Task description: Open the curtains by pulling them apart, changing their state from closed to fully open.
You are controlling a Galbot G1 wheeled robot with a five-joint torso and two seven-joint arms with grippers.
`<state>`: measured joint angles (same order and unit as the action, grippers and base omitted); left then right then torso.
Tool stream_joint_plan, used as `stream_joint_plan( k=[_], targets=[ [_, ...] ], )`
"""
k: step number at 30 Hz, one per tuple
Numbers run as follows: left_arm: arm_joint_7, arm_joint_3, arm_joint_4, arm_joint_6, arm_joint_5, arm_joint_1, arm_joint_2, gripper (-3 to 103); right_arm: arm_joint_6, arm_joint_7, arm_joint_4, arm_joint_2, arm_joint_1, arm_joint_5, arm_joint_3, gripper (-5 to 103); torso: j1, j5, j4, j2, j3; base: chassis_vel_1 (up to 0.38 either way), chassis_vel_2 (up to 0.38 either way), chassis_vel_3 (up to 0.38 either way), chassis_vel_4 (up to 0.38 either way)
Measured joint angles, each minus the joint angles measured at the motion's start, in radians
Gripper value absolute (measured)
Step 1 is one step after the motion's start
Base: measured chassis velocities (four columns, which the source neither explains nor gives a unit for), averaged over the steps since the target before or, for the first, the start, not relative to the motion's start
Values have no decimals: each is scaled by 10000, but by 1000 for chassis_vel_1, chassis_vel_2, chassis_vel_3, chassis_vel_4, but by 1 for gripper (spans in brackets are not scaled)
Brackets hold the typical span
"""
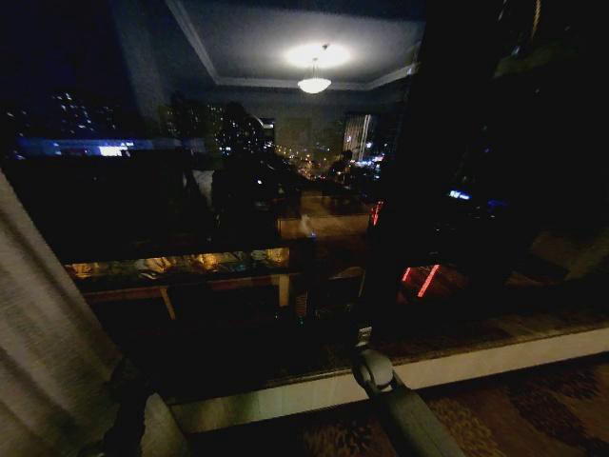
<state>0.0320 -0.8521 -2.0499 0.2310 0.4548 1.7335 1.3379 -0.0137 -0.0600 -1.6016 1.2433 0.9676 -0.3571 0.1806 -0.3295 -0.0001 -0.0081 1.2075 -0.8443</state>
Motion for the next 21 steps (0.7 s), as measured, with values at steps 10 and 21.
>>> stream_joint_plan(
  k=[10,21],
  targets=[
    [230,-983,862,-529,742,-625,-19,100,0,0,0,0,0,0,0,100,0,-1,0,0,0,0,0,0,0],
    [80,-1110,866,-267,562,-555,73,100,0,0,0,0,0,0,0,100,0,1,0,0,0,0,0,0,0]
  ],
)
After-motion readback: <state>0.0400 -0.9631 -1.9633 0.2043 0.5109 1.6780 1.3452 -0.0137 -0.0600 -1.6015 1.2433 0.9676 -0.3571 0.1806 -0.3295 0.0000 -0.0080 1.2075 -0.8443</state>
